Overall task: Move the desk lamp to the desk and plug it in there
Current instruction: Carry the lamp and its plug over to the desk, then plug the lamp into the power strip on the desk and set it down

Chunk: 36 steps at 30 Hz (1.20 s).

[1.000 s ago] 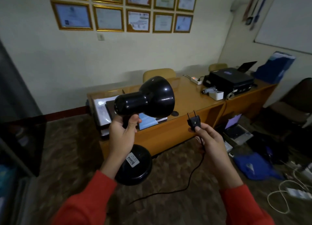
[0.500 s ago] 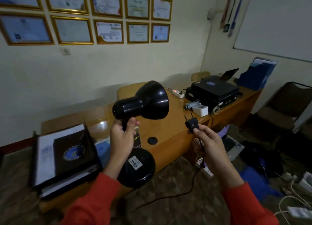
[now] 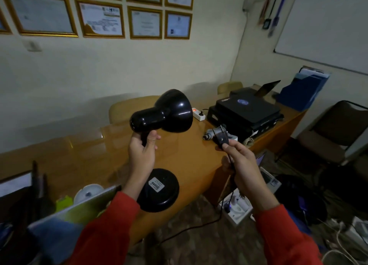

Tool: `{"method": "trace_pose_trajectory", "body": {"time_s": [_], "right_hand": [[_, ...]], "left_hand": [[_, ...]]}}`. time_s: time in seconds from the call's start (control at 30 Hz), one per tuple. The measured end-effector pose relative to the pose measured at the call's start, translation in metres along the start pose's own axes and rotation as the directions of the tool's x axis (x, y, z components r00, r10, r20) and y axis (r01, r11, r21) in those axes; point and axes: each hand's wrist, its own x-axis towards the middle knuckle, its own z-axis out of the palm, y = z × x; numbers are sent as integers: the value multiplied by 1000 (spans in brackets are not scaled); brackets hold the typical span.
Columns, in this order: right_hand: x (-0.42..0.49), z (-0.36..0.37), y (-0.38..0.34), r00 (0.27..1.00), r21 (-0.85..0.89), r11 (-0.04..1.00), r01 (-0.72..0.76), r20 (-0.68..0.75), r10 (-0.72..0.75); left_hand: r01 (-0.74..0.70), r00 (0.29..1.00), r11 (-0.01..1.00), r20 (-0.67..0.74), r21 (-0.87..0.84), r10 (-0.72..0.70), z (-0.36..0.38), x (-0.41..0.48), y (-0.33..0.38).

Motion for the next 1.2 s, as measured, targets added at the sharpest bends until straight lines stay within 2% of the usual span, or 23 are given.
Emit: {"method": "trace_pose_trajectory", "body": {"time_s": [0.2, 0.43, 0.6, 0.93, 1.07, 1.2], "right_hand": [[117, -9, -3, 1000, 29, 999, -29, 10, 29], [239, -9, 1, 1000, 64, 998, 2, 2, -2], [306, -7, 4, 999, 54, 998, 30, 36, -32], [431, -33, 35, 981, 9, 995, -94, 169, 92], [478, -54, 53, 959, -24, 985, -172, 224, 173], [507, -69, 63, 949, -33, 981, -190, 249, 193]], "left_hand": [[5, 1000, 1000, 14, -13, -5, 55, 85, -45], [20, 1000, 998, 21, 66, -21, 101, 176, -90], [64, 998, 987, -37, 145, -59, 128, 219, -125], [117, 989, 959, -117, 259, -89, 180, 275, -202], [262, 959, 933, -179, 248, -222, 205, 276, -233], [289, 943, 928, -237, 236, -234, 219, 275, -251]]}}
